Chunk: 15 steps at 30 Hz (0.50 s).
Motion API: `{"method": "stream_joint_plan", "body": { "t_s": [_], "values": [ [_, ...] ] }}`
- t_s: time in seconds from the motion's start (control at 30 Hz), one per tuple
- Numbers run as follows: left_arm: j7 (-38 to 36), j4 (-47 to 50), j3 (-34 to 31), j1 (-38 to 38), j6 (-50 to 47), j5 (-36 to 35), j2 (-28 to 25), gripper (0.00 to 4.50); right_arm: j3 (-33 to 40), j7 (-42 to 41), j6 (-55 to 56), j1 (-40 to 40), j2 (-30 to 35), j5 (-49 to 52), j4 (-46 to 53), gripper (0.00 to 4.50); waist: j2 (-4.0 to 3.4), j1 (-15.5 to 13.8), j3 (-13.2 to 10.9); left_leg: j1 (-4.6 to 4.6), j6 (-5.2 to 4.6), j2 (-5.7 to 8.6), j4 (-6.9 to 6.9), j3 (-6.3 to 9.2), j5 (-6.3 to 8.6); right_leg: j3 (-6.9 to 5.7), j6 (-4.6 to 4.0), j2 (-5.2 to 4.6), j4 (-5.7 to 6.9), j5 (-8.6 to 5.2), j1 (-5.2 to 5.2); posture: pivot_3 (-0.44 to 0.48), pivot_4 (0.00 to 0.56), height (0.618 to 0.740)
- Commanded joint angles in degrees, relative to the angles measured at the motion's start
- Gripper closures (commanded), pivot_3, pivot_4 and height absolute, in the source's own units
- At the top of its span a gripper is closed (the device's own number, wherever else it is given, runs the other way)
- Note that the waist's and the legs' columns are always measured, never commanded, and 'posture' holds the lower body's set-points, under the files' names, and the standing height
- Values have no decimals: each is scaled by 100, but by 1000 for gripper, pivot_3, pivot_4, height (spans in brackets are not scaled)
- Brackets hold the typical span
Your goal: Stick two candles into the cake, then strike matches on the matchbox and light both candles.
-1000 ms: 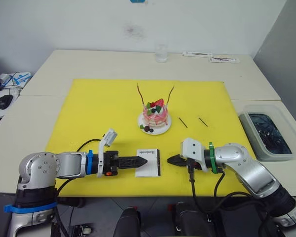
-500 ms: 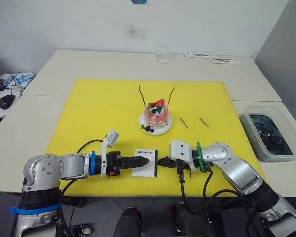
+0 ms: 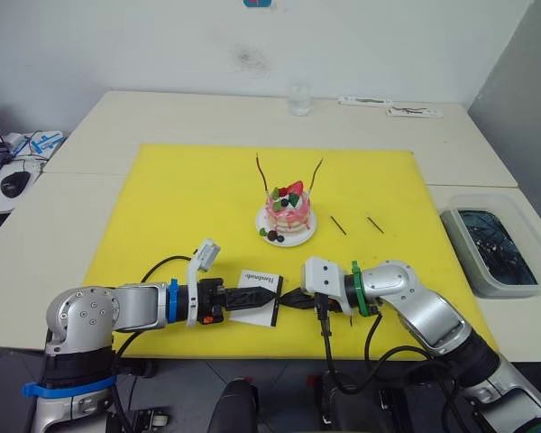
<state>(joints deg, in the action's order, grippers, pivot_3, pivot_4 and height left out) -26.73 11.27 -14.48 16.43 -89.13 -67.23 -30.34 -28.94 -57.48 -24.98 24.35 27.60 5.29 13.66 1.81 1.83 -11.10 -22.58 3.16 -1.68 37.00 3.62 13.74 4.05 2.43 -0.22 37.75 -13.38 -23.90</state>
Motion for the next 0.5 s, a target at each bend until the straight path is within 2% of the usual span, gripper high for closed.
{"method": "stream_joint_plan", "body": {
  "t_s": [0.03,0.1,0.5],
  "values": [
    [28,-12,246,-155,-139,58,108,187,-34,-53,122,111,-60,-18,65,4494,0,0,0,0,0,0,0,0,0,0,0,0,0,0,0,0,150,740],
    [38,0,257,-172,-123,94,115,620,-29,-44,118,119,-90,-8,76,4500,0,1,0,2,0,0,0,0,0,0,0,0,0,0,1,0,150,740],
    [107,135,263,-351,-24,333,182,4472,-35,-39,77,132,-207,10,139,4500,0,6,0,-11,2,-1,-7,3,1,-3,14,1,-2,5,-12,0,150,740]
  ]
}}
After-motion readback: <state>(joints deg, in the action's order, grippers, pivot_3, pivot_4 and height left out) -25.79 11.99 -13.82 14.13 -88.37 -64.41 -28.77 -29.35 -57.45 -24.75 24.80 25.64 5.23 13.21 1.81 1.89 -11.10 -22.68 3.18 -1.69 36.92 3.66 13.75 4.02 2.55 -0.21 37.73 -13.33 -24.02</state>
